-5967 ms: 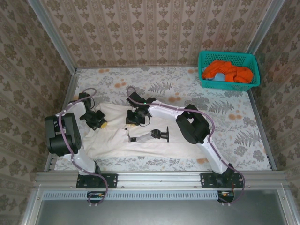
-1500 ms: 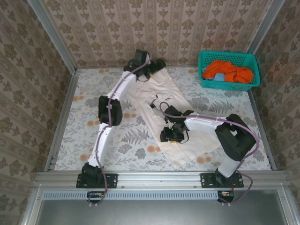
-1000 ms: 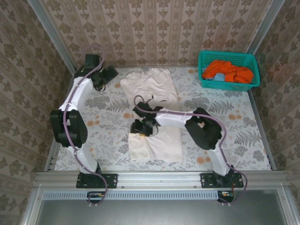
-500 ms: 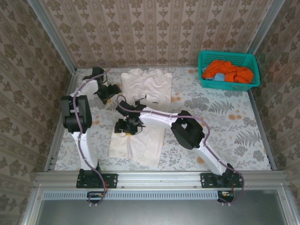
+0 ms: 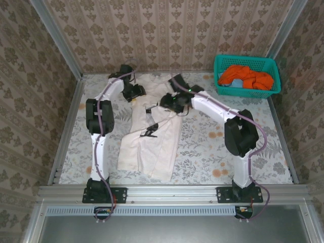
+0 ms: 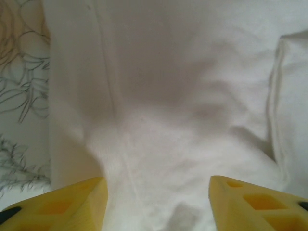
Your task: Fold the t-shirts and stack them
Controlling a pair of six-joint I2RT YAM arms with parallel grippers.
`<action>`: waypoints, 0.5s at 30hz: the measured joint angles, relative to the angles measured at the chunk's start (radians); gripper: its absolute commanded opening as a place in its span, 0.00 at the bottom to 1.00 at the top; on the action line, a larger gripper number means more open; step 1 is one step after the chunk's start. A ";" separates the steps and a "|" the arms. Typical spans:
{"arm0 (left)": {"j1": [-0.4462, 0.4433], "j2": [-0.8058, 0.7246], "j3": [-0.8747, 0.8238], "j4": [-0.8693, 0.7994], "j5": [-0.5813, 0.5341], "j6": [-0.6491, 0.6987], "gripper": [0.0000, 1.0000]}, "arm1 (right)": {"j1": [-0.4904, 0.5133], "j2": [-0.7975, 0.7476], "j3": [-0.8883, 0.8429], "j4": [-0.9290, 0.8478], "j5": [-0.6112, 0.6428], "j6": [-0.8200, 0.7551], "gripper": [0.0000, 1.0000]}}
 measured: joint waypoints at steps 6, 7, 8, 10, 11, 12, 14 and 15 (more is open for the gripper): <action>-0.006 0.094 0.163 -0.089 -0.054 0.006 0.54 | -0.155 0.220 0.161 -0.060 0.052 -0.076 0.37; -0.006 0.115 0.193 -0.102 -0.062 0.006 0.54 | -0.161 0.265 0.209 -0.073 0.055 -0.090 0.37; -0.006 0.139 0.230 -0.122 -0.071 0.006 0.54 | -0.163 0.322 0.272 -0.089 0.056 -0.108 0.36; -0.006 0.172 0.297 -0.146 -0.080 0.006 0.54 | -0.164 0.422 0.398 -0.125 0.052 -0.134 0.35; -0.006 0.184 0.318 -0.145 -0.086 0.006 0.54 | -0.163 0.476 0.470 -0.145 0.047 -0.145 0.35; -0.005 0.192 0.329 -0.145 -0.089 0.005 0.54 | -0.162 0.529 0.546 -0.169 0.043 -0.156 0.35; -0.001 0.203 0.349 -0.147 -0.090 0.000 0.54 | -0.161 0.618 0.704 -0.225 0.027 -0.167 0.35; 0.002 0.211 0.364 -0.147 -0.091 -0.004 0.54 | -0.161 0.663 0.797 -0.248 0.023 -0.173 0.36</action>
